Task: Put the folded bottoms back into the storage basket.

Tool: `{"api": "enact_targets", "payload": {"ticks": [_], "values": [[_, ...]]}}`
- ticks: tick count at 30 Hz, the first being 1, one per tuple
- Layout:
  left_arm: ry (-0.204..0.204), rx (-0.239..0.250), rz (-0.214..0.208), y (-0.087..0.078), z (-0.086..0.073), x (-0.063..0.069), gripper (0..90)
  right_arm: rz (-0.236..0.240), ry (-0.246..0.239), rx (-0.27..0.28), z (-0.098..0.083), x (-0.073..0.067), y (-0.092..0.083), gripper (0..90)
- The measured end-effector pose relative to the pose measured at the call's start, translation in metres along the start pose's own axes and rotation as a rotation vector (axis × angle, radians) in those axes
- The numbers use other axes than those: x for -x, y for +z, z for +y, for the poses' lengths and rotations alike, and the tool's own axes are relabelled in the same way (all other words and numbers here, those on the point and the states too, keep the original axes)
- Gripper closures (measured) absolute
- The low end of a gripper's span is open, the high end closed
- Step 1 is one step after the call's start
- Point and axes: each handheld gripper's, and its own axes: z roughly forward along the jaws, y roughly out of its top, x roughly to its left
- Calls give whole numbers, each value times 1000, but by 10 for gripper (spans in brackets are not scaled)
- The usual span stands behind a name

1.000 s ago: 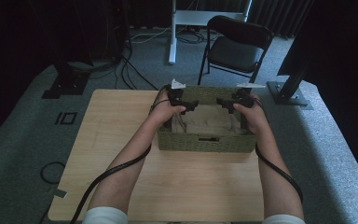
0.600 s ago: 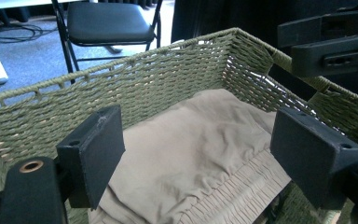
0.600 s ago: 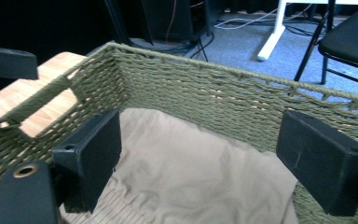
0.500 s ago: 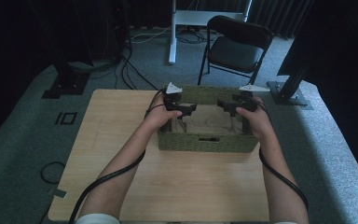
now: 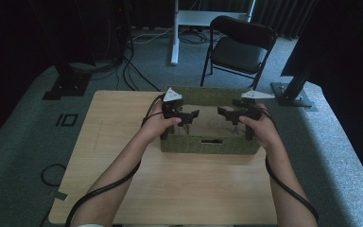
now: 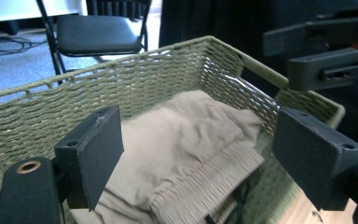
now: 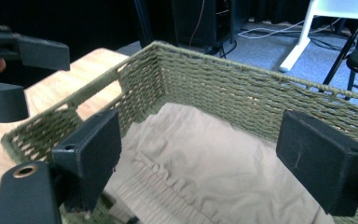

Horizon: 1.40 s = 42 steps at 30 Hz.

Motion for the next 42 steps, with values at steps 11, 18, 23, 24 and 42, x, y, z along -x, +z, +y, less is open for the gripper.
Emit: {"api": "enact_targets", "payload": {"ticks": [11, 18, 23, 24, 42], "values": [[67, 9, 18, -16, -13, 13, 177, 50, -28, 24, -11, -17, -11, 137], [77, 4, -6, -24, -24, 23, 176, 89, -28, 40, -23, -27, -15, 137], [83, 8, -34, -31, -31, 32, 176, 114, -58, 52, -30, -38, -22, 137], [88, 4, -30, -33, -33, 34, 176, 117, -65, 53, -31, -39, -24, 137], [107, 2, -65, -58, -69, 54, 177, 178, -64, 39, -77, -61, -39, 137]]}}
